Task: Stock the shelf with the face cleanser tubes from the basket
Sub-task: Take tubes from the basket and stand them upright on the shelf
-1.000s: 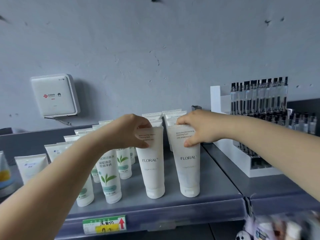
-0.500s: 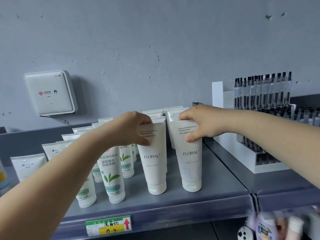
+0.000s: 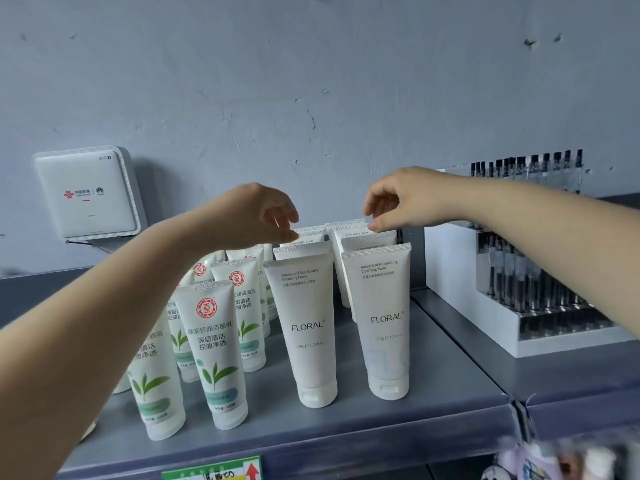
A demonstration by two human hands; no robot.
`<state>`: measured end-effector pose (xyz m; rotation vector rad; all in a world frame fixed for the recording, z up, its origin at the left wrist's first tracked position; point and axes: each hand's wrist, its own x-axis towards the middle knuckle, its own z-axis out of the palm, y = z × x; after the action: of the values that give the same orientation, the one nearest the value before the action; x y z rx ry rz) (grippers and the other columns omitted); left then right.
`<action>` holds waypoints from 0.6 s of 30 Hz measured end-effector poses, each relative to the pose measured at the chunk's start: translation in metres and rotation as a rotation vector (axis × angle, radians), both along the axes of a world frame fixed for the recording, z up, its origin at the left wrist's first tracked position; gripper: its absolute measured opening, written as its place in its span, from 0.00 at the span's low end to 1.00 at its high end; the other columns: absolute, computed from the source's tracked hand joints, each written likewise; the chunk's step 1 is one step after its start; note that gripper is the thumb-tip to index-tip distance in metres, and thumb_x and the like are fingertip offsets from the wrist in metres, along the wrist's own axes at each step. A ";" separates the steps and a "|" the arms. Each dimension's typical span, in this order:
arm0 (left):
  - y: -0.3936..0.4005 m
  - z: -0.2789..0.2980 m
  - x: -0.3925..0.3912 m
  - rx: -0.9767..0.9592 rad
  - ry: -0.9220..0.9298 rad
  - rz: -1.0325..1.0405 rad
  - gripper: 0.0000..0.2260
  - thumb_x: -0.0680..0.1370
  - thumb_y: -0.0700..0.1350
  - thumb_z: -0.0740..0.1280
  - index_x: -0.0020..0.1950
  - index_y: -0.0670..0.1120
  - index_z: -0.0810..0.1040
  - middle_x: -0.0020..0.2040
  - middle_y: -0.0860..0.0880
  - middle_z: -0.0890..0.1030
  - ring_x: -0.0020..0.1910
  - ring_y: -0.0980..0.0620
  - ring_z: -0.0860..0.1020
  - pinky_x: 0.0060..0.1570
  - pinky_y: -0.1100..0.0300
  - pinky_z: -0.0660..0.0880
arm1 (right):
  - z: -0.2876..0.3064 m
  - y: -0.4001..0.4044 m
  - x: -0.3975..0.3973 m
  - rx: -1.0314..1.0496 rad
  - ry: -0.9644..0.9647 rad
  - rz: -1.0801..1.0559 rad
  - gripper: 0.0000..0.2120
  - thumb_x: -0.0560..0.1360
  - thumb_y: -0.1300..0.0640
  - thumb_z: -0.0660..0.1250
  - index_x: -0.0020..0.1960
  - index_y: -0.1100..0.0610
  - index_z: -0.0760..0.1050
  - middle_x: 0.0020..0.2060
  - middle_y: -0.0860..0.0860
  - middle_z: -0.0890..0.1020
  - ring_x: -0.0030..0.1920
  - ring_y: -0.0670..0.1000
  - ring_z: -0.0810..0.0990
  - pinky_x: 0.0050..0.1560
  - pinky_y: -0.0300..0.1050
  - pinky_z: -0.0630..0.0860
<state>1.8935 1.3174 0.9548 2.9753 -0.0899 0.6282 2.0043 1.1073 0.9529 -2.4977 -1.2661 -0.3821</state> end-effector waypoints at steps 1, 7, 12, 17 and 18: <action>0.001 0.000 0.006 0.023 0.050 0.012 0.12 0.72 0.48 0.71 0.54 0.47 0.79 0.48 0.52 0.81 0.50 0.52 0.80 0.54 0.57 0.75 | 0.000 0.002 0.004 -0.063 0.015 -0.008 0.12 0.73 0.52 0.69 0.55 0.54 0.77 0.50 0.48 0.80 0.50 0.48 0.78 0.55 0.41 0.73; 0.006 -0.008 0.030 0.090 0.255 0.042 0.11 0.73 0.44 0.71 0.55 0.47 0.79 0.45 0.56 0.78 0.50 0.49 0.79 0.53 0.51 0.77 | -0.003 0.012 0.028 -0.172 0.137 0.009 0.12 0.72 0.56 0.70 0.56 0.53 0.77 0.42 0.44 0.80 0.49 0.57 0.82 0.46 0.42 0.75; 0.010 -0.017 0.040 0.156 0.256 0.072 0.09 0.74 0.40 0.67 0.53 0.45 0.80 0.43 0.52 0.79 0.43 0.50 0.77 0.42 0.63 0.72 | -0.016 0.017 0.040 -0.247 0.139 -0.028 0.05 0.72 0.59 0.68 0.49 0.55 0.77 0.35 0.44 0.77 0.39 0.52 0.77 0.39 0.41 0.71; 0.015 -0.016 0.040 0.142 0.273 0.097 0.08 0.73 0.39 0.69 0.51 0.45 0.80 0.47 0.47 0.84 0.47 0.46 0.80 0.51 0.56 0.75 | -0.026 0.020 0.042 -0.209 0.111 -0.011 0.05 0.72 0.55 0.70 0.38 0.53 0.77 0.26 0.44 0.73 0.28 0.43 0.66 0.29 0.35 0.63; 0.015 -0.015 0.040 0.141 0.279 0.099 0.07 0.72 0.40 0.69 0.50 0.45 0.80 0.47 0.46 0.84 0.47 0.46 0.80 0.51 0.56 0.75 | -0.026 0.021 0.042 -0.202 0.109 -0.007 0.06 0.72 0.54 0.70 0.36 0.52 0.77 0.25 0.43 0.72 0.26 0.42 0.66 0.27 0.34 0.62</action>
<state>1.9332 1.3325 0.9399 3.1852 0.0359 0.2170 2.0458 1.1285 0.9273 -2.6489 -1.3118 -0.1217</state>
